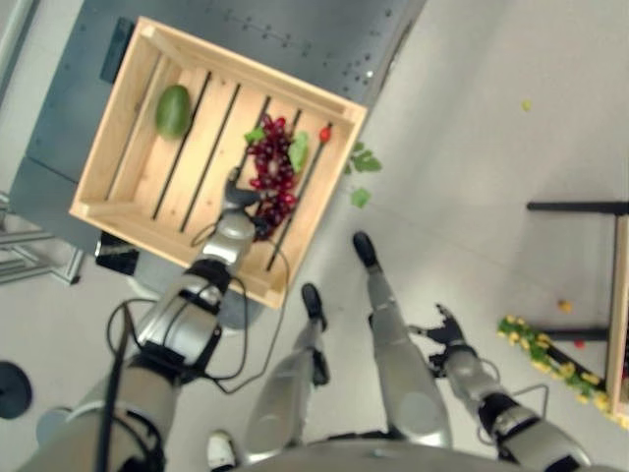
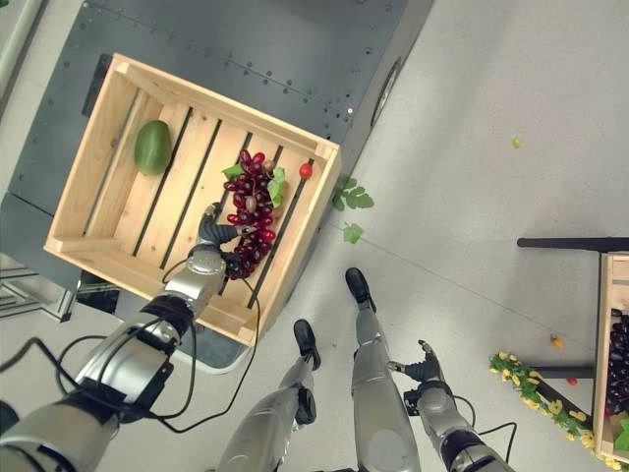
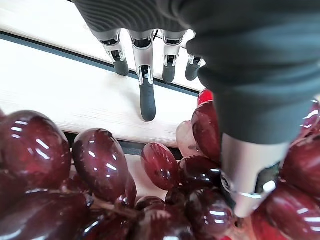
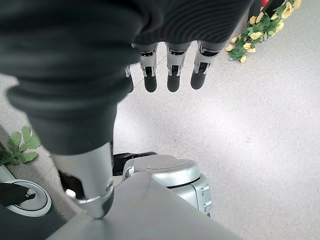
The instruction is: Pick up the fruits from the basket on one side to the basket on the other side
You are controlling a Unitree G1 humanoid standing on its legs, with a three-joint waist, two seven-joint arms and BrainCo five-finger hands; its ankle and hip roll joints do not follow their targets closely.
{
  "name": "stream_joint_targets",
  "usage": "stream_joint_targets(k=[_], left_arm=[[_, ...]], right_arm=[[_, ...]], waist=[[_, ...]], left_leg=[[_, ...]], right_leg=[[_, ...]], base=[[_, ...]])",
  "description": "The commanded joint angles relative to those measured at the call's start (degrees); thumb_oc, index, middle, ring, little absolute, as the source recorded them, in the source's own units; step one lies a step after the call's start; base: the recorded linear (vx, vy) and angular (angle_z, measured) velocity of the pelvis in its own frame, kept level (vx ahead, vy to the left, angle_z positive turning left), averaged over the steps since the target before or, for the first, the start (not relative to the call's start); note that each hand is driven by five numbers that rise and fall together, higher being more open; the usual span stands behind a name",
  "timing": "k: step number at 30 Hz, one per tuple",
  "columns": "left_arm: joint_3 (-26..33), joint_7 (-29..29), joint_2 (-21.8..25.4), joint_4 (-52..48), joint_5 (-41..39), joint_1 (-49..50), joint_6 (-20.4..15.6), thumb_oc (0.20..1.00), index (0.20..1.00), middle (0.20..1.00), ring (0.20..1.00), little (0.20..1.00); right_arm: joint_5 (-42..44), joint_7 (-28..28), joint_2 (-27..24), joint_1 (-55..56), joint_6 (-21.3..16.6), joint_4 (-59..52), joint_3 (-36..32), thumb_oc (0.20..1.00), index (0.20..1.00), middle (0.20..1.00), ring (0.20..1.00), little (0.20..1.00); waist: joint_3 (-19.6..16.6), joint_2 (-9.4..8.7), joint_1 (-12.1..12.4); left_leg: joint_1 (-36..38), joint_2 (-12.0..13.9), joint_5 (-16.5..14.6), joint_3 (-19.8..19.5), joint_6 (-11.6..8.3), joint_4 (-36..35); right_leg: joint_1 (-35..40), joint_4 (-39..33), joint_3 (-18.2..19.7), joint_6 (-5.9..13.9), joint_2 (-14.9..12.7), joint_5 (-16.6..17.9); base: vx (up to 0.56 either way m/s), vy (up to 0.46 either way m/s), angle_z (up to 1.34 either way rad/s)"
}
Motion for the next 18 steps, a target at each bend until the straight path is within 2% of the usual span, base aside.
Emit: stream_joint_targets(k=[1, 9, 17, 18], left_arm=[[-2.1, -6.8, -13.6, -3.9, 1.0, -6.0, -1.6, 1.0, 1.0, 1.0, 1.0, 1.0], [-1.3, -6.3, -9.3, -16.4, -0.8, 4.7, -3.7, 1.0, 1.0, 1.0, 1.0, 1.0], [3.0, -7.6, -0.2, -34.3, -5.2, 18.7, -5.7, 1.0, 1.0, 1.0, 1.0, 1.0], [3.0, -7.6, -0.2, -34.3, -5.2, 18.7, -5.7, 1.0, 1.0, 1.0, 1.0, 1.0]], right_arm=[[1.6, -0.8, -1.7, 1.5, -1.1, -1.6, 1.1, 1.0, 1.0, 1.0, 1.0, 1.0], [1.3, -1.2, -1.9, 2.5, -1.4, -3.0, -0.9, 1.0, 1.0, 1.0, 1.0, 1.0], [0.5, -1.0, -2.1, 3.3, -1.1, -5.4, -3.6, 1.0, 1.0, 1.0, 1.0, 1.0], [0.5, -1.0, -2.1, 3.3, -1.1, -5.4, -3.6, 1.0, 1.0, 1.0, 1.0, 1.0]], waist=[[1.3, -0.23, -3.3], [1.3, 1.26, -1.7], [1.3, 1.97, 0.5], [1.3, 1.97, 0.5]], left_leg=[[-5.2, 1.2, 2.7, -2.5, -2.28, 0.1], [-4.9, 1.0, 2.8, -3.2, -2.23, 0.2], [-5.6, 0.8, 3.3, -4.4, -2.26, 0.1], [-5.6, 0.8, 3.3, -4.4, -2.26, 0.1]], right_leg=[[1.0, 1.3, -2.5, 2.19, 4.8, -4.6], [1.6, 1.2, -3.0, 2.03, 4.5, -4.7], [1.4, 1.0, -4.4, 1.97, 4.4, -4.7], [1.4, 1.0, -4.5, 1.97, 4.4, -4.7]], base=[[0.0, 0.0, 0.0], [0.0, -0.015, -0.04], [0.0, -0.004, 0.0], [-0.01, -0.008, -0.06]])
